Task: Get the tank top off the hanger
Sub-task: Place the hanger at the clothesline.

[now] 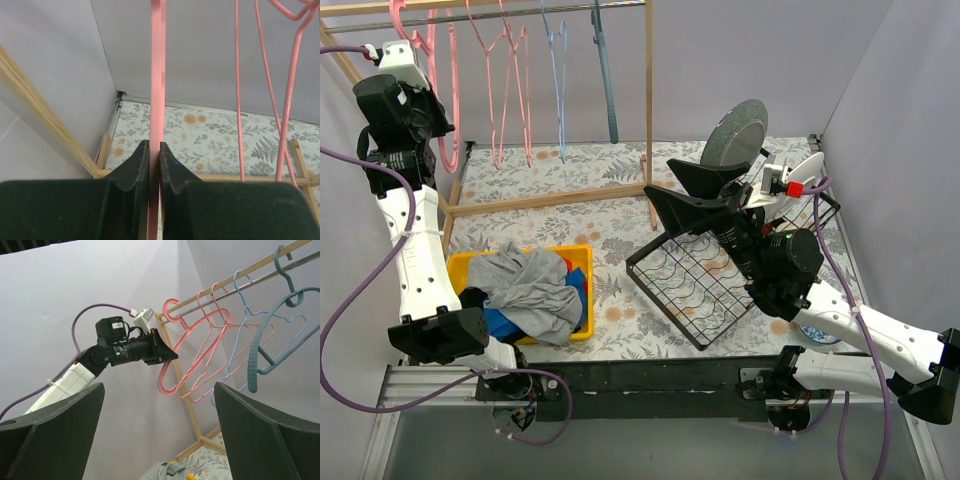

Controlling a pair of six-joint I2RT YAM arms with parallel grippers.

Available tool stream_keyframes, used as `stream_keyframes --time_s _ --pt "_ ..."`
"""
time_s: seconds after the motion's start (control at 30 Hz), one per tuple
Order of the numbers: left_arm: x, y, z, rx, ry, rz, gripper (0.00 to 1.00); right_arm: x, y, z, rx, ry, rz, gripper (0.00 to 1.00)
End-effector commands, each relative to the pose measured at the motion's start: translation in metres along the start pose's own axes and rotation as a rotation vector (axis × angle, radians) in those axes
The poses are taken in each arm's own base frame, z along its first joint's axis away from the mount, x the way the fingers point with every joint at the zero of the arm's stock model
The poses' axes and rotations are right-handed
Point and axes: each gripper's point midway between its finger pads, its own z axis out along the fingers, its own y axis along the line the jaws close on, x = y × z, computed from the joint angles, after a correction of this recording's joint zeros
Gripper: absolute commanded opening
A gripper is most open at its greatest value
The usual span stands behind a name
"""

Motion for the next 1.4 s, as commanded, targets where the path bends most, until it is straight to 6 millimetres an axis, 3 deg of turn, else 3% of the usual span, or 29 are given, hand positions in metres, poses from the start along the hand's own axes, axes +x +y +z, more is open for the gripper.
stream_keyframes --time_s 0.0,0.33,0.7,1.07,1.37 --pt "-0.037 0.001 -0.02 -0.002 -0.135 0.041 0.0 -0.024 0.003 0.0 -0.006 -0.09 -0.009 0.99" --pt "-0.032 0.005 0.004 -0.008 -0.111 0.045 0.0 -0.028 0.002 -0.002 0.001 -0.102 -0.015 0.99" --pt "-0.035 0.009 0.009 -0.031 -0.104 0.039 0.0 -0.028 0.0 -0.001 0.006 -0.112 -0.021 0.99" --pt "-0.014 0.019 0.025 -0.082 -0.018 0.025 0.0 -0.03 -0.001 -0.002 0.011 -0.123 -0.025 0.98" --pt "-0.026 0.011 0.038 -0.026 -0.082 0.039 0.0 -0.03 -0.001 -0.003 0.008 -0.125 -0.035 0.99"
